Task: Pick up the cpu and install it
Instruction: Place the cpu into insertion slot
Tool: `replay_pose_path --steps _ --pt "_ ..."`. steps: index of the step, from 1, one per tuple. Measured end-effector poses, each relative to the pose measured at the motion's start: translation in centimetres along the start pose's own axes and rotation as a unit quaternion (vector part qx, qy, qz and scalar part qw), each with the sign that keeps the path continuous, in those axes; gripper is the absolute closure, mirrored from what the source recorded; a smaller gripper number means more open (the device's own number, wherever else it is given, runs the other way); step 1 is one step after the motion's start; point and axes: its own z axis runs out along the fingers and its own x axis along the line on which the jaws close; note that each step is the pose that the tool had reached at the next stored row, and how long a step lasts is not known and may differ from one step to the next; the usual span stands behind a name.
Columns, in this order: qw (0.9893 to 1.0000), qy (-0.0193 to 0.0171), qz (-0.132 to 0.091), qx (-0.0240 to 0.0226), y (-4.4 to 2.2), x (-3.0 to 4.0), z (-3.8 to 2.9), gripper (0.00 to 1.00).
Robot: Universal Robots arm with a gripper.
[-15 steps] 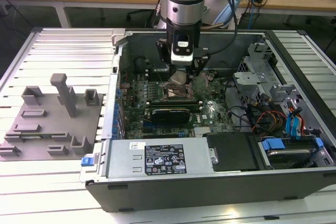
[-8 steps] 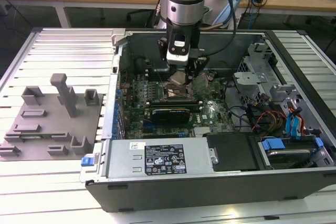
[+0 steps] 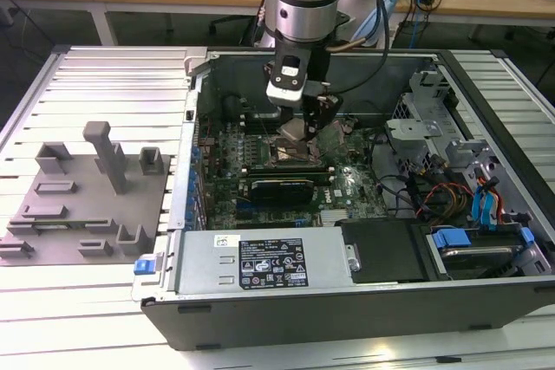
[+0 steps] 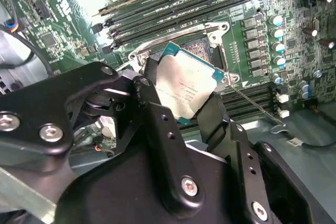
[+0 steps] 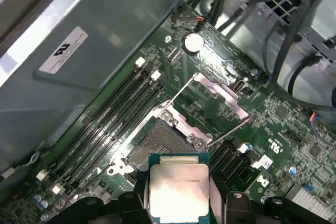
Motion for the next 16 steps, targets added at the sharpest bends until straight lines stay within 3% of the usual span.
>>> replay_pose_path --steps 4,6,8,10,11,12,14,15,16 --pt "0.9992 -0.0012 0.039 0.0018 0.0 0.0 0.03 0.45" --pt "0.9978 -0.0021 0.066 0.0031 0.0 0.0 0.05 0.45" --pt "0.9943 -0.0033 0.106 0.0049 0.0 0.0 0.1 0.45" --pt "0.9902 -0.0044 0.14 0.0065 -0.01 0.01 0.14 0.45" --pt "0.989 -0.0047 0.148 0.0068 -0.01 0.01 0.15 0.45" --pt "0.9867 -0.0051 0.162 0.0075 -0.01 0.01 0.17 0.45" --pt "0.9839 -0.0056 0.179 0.0082 -0.01 0.01 0.19 0.45" --pt "0.9806 -0.0061 0.196 0.009 -0.01 0.01 0.22 0.45" --pt "0.979 -0.0064 0.204 0.0094 -0.01 0.01 0.23 0.45"
